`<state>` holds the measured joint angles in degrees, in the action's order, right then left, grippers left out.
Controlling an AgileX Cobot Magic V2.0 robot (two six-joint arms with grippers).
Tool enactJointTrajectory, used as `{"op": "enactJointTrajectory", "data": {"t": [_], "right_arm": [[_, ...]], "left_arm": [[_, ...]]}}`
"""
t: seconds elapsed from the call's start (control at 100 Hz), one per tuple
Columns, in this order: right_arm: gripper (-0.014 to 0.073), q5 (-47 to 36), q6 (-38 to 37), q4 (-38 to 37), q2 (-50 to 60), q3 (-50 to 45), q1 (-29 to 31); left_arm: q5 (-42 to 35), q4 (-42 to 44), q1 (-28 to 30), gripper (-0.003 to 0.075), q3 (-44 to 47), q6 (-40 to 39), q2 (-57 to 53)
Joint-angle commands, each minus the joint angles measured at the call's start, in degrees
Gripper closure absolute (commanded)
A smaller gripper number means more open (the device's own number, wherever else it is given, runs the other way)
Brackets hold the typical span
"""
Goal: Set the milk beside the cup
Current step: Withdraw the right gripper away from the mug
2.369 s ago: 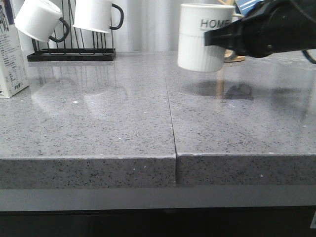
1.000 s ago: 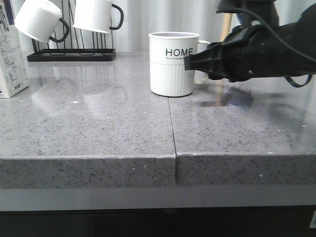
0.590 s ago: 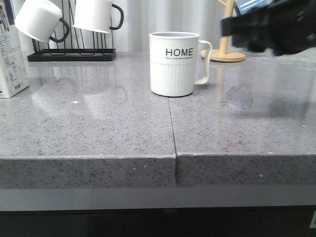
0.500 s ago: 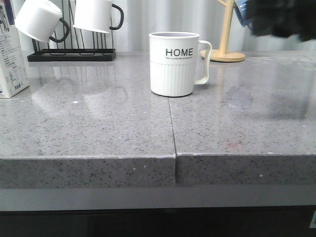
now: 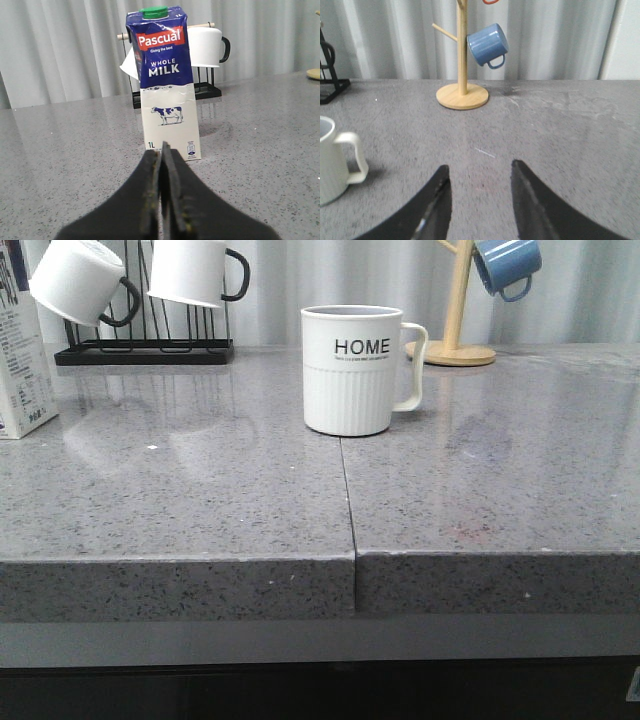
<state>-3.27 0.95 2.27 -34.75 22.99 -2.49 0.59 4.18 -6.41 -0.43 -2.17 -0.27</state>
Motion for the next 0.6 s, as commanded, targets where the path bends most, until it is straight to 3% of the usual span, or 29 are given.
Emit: {"op": "enactJointTrajectory", "data": {"t": [0.0,0.18,0.52,0.59], "right_arm": [[0.0282,0.73,-0.95,-3.07,6.16,-0.72,0.60],[0.0321,5.90,-1.34,-4.44,16.84,-4.96,0.67],[0.0718,10.36,-2.09,-6.76,22.53,-6.45,0.67],[0.0712,10.30,-2.09,-6.76,22.53,-6.45,0.67]], "left_arm": [[-4.51,-0.41,0.19,0.0741,2.95,-0.45,-1.88],[-4.51,-0.41,0.19,0.0741,2.95,-0.45,-1.88],[-4.51,-0.41,0.19,0.0741,2.95,-0.45,-1.88],[-4.51,-0.41,0.19,0.0741,2.95,-0.45,-1.88]]}}
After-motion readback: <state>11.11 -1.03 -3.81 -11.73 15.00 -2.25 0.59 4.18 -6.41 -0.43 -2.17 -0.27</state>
